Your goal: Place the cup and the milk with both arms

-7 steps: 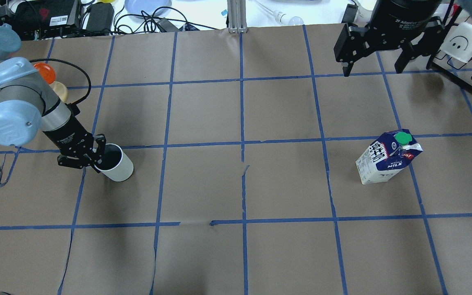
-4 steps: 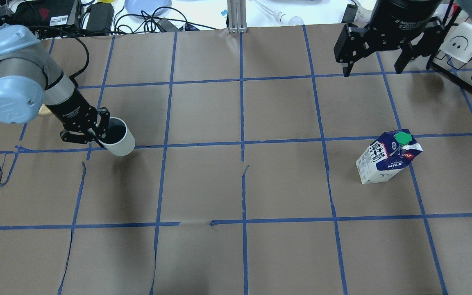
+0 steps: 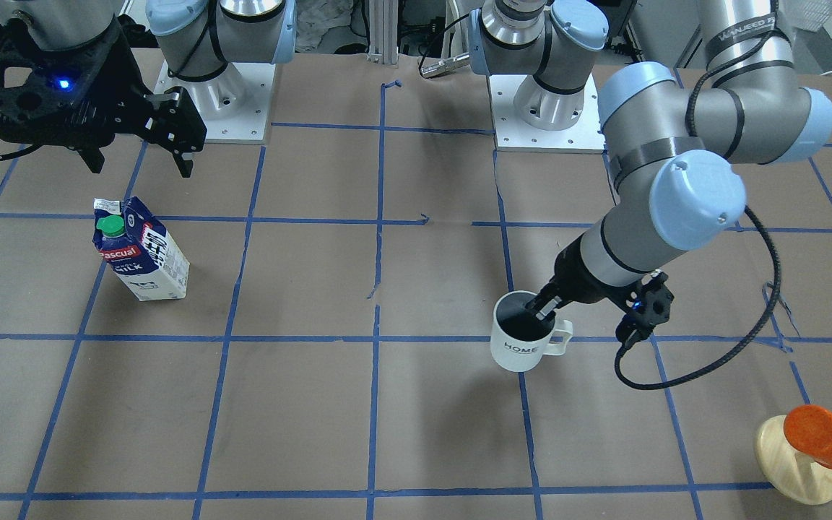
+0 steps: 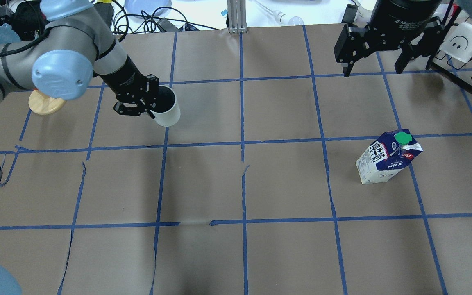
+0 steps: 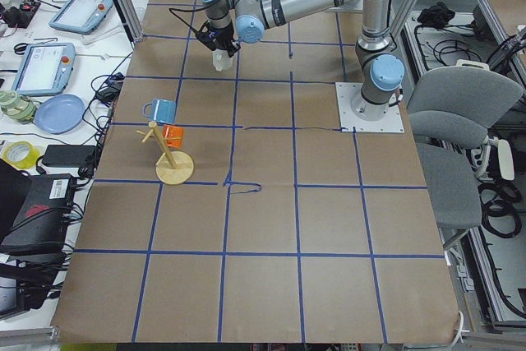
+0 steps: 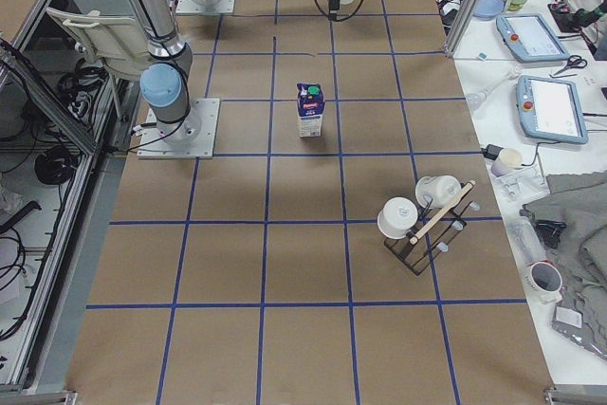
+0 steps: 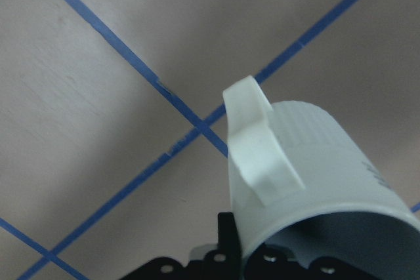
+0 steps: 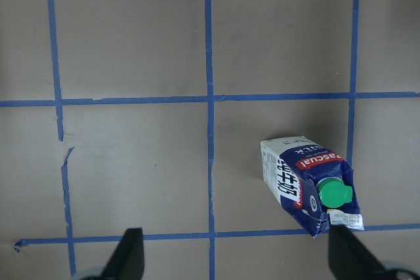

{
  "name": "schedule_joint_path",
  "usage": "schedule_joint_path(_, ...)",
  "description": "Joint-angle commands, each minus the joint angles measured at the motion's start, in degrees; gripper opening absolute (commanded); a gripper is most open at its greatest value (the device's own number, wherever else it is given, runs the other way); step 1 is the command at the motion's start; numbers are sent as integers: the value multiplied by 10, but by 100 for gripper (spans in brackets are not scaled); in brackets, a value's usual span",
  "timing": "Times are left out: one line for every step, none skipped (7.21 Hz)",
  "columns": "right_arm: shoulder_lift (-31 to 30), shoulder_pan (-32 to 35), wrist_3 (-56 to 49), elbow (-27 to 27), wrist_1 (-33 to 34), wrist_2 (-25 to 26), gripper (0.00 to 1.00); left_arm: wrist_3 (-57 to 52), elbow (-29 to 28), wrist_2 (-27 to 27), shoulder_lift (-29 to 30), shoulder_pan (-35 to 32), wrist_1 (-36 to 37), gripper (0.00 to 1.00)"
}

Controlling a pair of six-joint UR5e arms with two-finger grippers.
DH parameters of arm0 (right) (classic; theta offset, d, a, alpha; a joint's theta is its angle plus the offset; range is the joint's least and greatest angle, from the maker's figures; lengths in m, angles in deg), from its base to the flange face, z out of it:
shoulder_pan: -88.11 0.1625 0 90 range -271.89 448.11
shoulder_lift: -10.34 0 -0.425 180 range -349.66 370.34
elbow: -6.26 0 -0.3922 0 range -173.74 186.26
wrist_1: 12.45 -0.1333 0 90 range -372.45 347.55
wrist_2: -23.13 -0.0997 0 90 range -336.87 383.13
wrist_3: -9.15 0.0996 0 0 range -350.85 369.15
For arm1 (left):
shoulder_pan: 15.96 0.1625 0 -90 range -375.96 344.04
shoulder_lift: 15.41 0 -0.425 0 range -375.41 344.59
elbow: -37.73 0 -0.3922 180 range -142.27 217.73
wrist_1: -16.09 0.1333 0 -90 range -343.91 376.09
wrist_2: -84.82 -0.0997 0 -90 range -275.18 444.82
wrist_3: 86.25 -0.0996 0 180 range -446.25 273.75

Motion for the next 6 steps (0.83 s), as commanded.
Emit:
schedule_joint_path(0,0,0,0,0,0,100,108,-2,21,37,-62,48,0)
schedule_joint_path(0,0,0,0,0,-1,100,148,-2,52,57,-78,97,0)
schedule_joint_path(0,0,0,0,0,0,100,167,-3,57,74,-87,121,0)
schedule_joint_path(0,0,0,0,0,-1,100,180,-5,59,88,-94,123,0)
schedule_joint_path(0,0,0,0,0,-1,100,210,-11,60,96,-106,129,0)
schedule_joint_path(0,0,1,0,0,-1,100,245,-28,60,105,-120,133,0)
